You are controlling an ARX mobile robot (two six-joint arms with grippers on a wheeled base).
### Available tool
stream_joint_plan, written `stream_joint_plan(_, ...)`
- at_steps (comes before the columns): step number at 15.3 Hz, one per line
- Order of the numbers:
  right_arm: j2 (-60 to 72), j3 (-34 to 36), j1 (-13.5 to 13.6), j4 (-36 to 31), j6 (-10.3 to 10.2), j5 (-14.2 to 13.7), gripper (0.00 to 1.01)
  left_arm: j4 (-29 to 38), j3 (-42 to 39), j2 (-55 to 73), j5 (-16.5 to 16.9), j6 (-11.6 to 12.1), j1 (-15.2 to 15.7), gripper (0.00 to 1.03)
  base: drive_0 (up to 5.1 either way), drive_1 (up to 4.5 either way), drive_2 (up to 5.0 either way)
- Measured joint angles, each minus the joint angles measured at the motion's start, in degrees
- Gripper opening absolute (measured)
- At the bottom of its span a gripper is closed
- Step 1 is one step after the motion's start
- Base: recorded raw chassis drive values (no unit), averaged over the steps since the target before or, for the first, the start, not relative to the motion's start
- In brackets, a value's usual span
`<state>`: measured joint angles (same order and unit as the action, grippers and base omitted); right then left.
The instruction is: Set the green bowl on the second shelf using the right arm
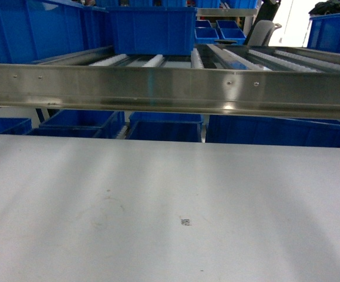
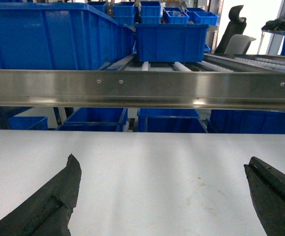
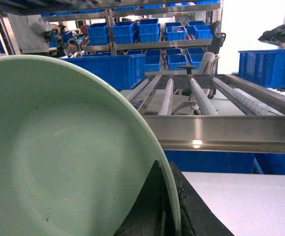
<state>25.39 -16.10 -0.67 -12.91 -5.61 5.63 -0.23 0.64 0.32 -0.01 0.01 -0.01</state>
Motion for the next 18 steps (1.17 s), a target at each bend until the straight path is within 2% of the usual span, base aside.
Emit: stream_joint_plan(18,0.02,0.00,0.04,0.22,-0.02,-0.02,0.02,-0.02,0.00,0.00,-0.04,0.00,0.00,0.98,-4.9,2.49,2.5)
